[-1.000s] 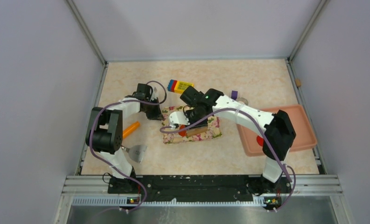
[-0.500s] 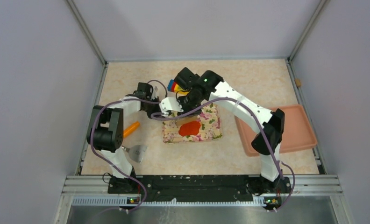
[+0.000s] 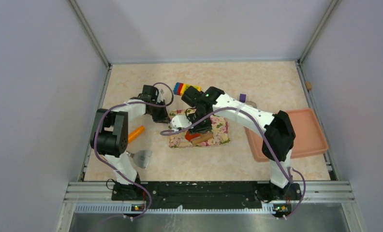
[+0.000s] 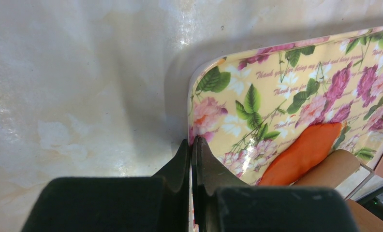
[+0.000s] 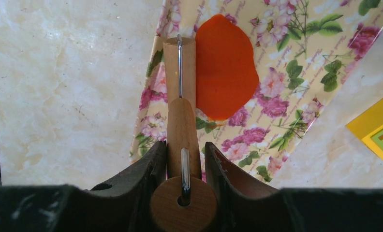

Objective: Roll out the dumpling wrappers from the dough

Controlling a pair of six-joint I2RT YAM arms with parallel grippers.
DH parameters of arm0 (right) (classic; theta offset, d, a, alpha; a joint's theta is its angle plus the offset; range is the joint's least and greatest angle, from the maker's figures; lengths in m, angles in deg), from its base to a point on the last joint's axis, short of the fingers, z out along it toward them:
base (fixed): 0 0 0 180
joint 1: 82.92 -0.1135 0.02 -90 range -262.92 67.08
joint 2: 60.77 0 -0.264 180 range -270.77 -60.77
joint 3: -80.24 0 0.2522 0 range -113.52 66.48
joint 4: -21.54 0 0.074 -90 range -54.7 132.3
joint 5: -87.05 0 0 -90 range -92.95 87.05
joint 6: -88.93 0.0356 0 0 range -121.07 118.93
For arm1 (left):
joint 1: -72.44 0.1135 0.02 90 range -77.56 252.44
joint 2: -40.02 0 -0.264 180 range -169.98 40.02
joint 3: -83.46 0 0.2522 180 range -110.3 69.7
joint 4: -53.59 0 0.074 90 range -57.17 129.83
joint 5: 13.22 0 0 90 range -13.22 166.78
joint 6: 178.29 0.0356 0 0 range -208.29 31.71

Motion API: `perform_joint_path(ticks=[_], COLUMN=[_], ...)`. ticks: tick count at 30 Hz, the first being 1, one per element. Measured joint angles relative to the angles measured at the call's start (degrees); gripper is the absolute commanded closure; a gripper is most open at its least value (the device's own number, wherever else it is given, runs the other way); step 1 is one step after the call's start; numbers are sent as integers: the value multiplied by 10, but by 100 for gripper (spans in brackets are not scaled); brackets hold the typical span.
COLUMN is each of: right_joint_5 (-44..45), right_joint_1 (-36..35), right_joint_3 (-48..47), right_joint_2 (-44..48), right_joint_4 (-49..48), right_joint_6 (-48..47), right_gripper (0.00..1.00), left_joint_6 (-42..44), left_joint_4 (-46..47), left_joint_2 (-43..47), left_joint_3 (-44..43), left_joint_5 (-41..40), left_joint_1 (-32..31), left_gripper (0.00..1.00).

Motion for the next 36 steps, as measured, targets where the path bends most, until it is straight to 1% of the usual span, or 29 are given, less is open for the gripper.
perform_joint_path(ticks=[3,5,7,10,13,15,22,29,36], right_joint_5=[2,1,-1,3,9,15,30,41,49], right_joint_1=[0,0,1,-1,-2,-3,-5,-9,-11], right_joint_3=[9,-2,-42,-135,-176,-174,-107,-102,-102], right_joint_2=[8,4,-18,-62,-69,-62,-55,-55,-55], right_joint_4=[-10,-1,27,61,65,63,47,19,18], right_joint_6=[2,3,4,4,1,-4,-7,-9,-14], right_gripper=[100,100,100,100,100,100,100,100,100], left_joint_6=[1,2,3,5,5,5,5,5,7], left_joint_4=[0,-1,-1,0,0,-1,-3,-3,-3], left_joint_2=[0,0,0,0,0,-1,-7,-7,-7], left_joint_3=[0,0,0,0,0,-1,-9,-10,-10], left_joint_5=[0,0,0,1,1,1,5,5,5], left_joint_1=[0,0,0,0,0,0,0,0,0], left_gripper=[100,100,100,100,100,100,100,100,100])
